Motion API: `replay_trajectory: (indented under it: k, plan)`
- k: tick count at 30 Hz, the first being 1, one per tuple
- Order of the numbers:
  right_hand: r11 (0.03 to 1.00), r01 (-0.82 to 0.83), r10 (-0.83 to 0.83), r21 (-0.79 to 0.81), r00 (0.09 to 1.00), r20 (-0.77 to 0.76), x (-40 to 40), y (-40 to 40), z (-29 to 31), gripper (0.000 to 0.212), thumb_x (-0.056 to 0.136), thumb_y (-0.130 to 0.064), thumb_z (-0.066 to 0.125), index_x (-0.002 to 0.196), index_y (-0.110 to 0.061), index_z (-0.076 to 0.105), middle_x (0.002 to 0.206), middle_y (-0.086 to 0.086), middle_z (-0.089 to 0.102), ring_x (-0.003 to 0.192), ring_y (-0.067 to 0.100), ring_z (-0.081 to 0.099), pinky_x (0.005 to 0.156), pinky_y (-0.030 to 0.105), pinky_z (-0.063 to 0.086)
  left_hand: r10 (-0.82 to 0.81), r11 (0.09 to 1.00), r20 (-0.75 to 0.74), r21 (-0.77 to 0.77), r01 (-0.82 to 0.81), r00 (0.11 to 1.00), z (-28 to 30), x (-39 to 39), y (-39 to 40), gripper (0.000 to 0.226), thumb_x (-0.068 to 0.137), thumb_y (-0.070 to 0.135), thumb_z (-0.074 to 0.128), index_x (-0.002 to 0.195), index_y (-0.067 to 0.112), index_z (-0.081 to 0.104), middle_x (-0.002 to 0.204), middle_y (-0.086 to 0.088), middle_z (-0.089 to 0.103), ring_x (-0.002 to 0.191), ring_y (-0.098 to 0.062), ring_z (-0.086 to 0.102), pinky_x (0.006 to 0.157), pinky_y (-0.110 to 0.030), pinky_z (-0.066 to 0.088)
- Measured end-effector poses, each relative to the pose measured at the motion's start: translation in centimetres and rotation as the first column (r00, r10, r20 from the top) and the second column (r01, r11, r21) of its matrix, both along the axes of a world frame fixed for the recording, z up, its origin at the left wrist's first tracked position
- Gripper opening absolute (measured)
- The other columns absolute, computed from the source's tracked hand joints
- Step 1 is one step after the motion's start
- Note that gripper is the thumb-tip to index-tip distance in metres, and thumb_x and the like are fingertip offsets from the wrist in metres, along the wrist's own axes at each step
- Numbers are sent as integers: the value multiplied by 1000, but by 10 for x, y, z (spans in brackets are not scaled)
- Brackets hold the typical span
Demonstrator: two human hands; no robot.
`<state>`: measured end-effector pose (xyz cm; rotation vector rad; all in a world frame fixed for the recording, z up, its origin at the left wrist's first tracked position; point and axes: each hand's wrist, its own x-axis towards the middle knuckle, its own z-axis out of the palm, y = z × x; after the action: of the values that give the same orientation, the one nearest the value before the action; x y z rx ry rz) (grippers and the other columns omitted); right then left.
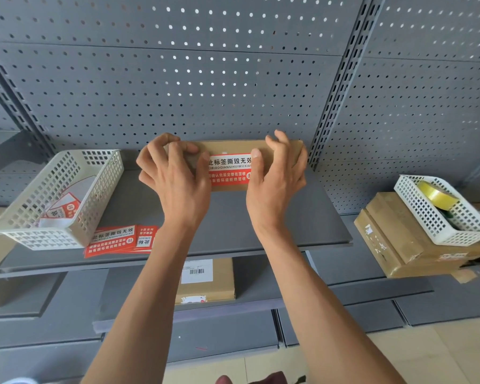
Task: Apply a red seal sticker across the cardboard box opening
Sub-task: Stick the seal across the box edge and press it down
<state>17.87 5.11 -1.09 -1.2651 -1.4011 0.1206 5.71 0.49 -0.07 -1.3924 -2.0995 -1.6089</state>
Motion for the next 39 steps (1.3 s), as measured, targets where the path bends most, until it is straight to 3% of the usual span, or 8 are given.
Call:
replay_trajectory:
  k: [9,18,23,35,39]
  plan:
    - [997,-74,73,4,996,56,9,-3,-4,31,98,-30,58,128,-22,57,152,-15,44,146,29,30,102,50,34,-66,998,-38,-24,65,997,-2,-6,-6,25,91,37,68,107,19,59,136,-4,43,133,-33,30,99,-36,20]
    - [977,-208,211,-40,970,120,26,-6,-13,42,102,-31,56,142,-22,48,162,-10,31,153,32,14,105,40,18,-168,985,-66,-57,164,984,-7,-15,-15,35,86,36,66,116,20,59,138,-4,41,135,-34,27,103,-36,19]
    - [959,-273,282,-81,949,141,35,-8,-21,49,101,-33,54,148,-24,42,166,-9,24,155,31,6,113,51,18,-184,982,-76,-57,180,980,-12,-16,-20,37,85,35,68,118,18,60,138,-5,41,134,-33,28,102,-32,17]
    - [936,-326,348,-130,910,224,46,-7,-20,65,99,-31,60,156,-24,31,169,-5,14,155,33,-2,112,57,18,-216,975,-138,-77,207,966,-14,-21,-23,58,71,31,84,122,20,58,139,-6,41,134,-36,31,104,-45,29]
    - [939,-321,342,-124,910,235,46,-8,-20,69,95,-31,61,156,-25,30,169,-6,13,155,33,-3,111,52,18,-213,976,-156,-75,203,964,-16,-21,-22,62,69,35,84,123,21,58,140,-5,40,133,-35,30,102,-45,31]
